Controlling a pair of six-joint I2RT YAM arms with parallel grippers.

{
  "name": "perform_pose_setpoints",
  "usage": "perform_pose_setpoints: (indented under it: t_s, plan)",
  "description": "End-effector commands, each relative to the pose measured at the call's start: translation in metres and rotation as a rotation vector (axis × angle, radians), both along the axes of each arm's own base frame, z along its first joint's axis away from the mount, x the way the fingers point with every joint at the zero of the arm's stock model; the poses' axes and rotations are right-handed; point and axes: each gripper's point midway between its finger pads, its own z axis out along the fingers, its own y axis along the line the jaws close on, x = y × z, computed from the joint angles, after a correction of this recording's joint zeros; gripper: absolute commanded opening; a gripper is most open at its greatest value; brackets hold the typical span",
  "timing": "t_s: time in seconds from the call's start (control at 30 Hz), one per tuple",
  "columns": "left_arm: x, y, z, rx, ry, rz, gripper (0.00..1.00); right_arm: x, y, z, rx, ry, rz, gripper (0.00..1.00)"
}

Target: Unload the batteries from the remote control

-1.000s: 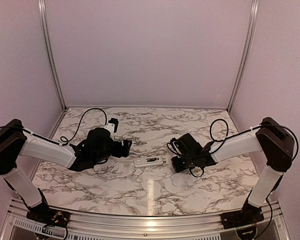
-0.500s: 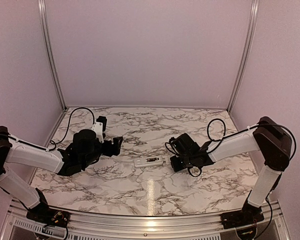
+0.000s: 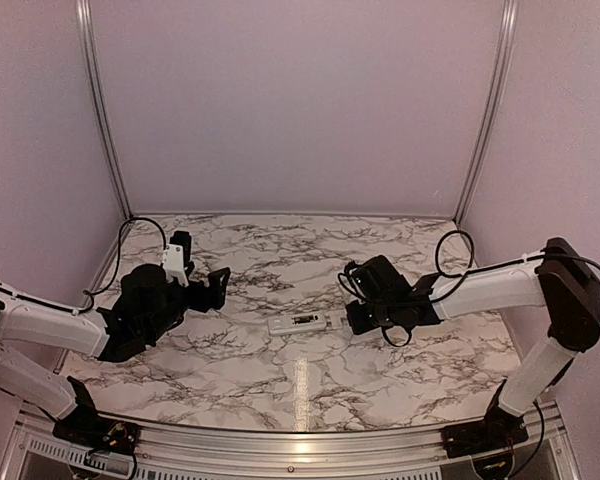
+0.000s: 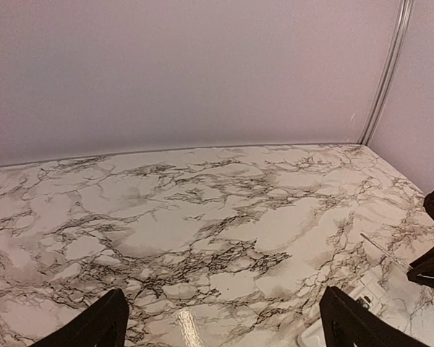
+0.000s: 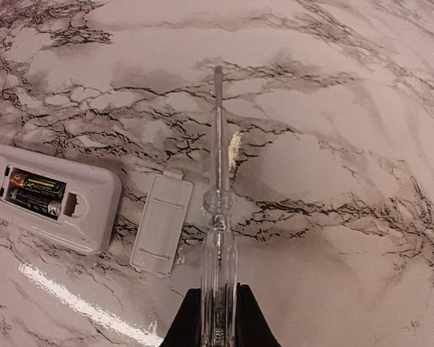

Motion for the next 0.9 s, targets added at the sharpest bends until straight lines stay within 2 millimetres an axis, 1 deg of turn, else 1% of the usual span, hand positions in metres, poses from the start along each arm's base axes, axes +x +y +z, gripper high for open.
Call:
perform_pose_setpoints:
  t_s: [0.0, 0.1, 0.2, 0.23, 0.3, 0.37, 0.43, 0.57, 0.7, 0.8, 0.87]
  plan:
    - [0.0, 0.001, 0.009, -0.045, -0.03, -0.032, 0.96, 0.004, 0.004, 0.03, 0.034, -0.078, 0.019, 0.0]
    - [-0.003, -0.011, 0.01, -0.085, -0.015, -0.118, 0.97, 0.005, 0.01, 0.047, 0.081, -0.127, 0.057, 0.0]
    - [-0.01, -0.029, 0.011, -0.125, 0.005, -0.243, 0.96, 0.002, 0.019, 0.067, 0.139, -0.186, 0.127, 0.0]
    - [-0.013, -0.036, 0.012, -0.141, 0.011, -0.291, 0.96, -0.001, 0.021, 0.071, 0.153, -0.203, 0.158, 0.0]
    - [-0.021, -0.048, 0.015, -0.173, 0.023, -0.393, 0.95, -0.003, 0.027, 0.087, 0.198, -0.253, 0.207, 0.0]
    - [-0.029, -0.059, 0.016, -0.198, 0.038, -0.482, 0.94, -0.009, 0.031, 0.097, 0.225, -0.281, 0.253, 0.0]
    - [-0.036, -0.066, 0.017, -0.223, 0.049, -0.554, 0.92, -0.013, 0.034, 0.106, 0.247, -0.309, 0.289, 0.0]
    - [-0.052, -0.081, 0.019, -0.26, 0.072, -0.704, 0.88, -0.028, 0.044, 0.114, 0.265, -0.343, 0.376, 0.0]
    - [-0.068, -0.094, 0.021, -0.295, 0.09, -0.846, 0.85, -0.048, 0.059, 0.12, 0.284, -0.37, 0.477, 0.0]
    - [-0.074, -0.1, 0.022, -0.337, 0.123, -0.918, 0.82, -0.059, 0.066, 0.121, 0.291, -0.377, 0.528, 0.0]
    - [-0.076, -0.103, 0.022, -0.359, 0.145, -0.949, 0.79, -0.063, 0.069, 0.122, 0.302, -0.377, 0.544, 0.0]
